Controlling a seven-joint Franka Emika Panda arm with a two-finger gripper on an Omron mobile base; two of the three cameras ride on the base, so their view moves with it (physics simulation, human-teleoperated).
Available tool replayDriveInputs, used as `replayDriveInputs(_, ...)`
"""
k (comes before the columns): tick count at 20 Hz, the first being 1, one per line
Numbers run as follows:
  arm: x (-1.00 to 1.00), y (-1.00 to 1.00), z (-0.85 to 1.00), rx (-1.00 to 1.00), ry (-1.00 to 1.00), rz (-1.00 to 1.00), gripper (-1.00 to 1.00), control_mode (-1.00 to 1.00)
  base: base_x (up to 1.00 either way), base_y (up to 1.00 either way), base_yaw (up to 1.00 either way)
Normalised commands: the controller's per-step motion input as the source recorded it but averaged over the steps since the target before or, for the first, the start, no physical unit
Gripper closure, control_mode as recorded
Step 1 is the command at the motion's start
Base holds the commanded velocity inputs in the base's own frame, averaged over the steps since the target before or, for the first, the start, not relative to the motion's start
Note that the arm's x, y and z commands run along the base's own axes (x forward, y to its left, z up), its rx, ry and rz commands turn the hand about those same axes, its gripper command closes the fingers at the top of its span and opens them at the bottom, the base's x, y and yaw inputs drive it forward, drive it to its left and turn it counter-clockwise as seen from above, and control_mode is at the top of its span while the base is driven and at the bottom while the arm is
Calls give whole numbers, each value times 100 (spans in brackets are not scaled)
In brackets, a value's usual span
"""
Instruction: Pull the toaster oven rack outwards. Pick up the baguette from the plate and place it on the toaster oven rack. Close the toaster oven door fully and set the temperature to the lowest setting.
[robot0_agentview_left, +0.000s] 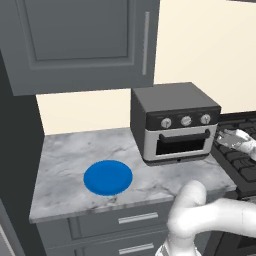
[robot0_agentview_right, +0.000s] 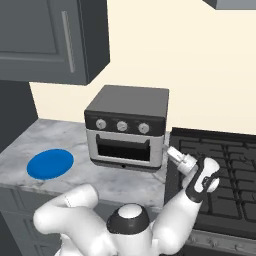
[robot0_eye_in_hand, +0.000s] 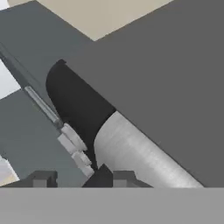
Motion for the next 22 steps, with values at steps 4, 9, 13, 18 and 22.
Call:
replayDriveInputs(4,57,-60,100,0,42,-5,-100,-100,0,0,0)
replayDriveInputs(9,15,-38,78,-1,19,-54,-100,-100,0,0,0)
replayDriveInputs(13,-5,2,9,-7,0,-83,-100,-100,0,0,0)
replayDriveInputs(18,-9,12,0,-19,0,-77,-100,-100,0,0,0)
replayDriveInputs(22,-5,10,0,-25,0,-76,-100,-100,0,0,0)
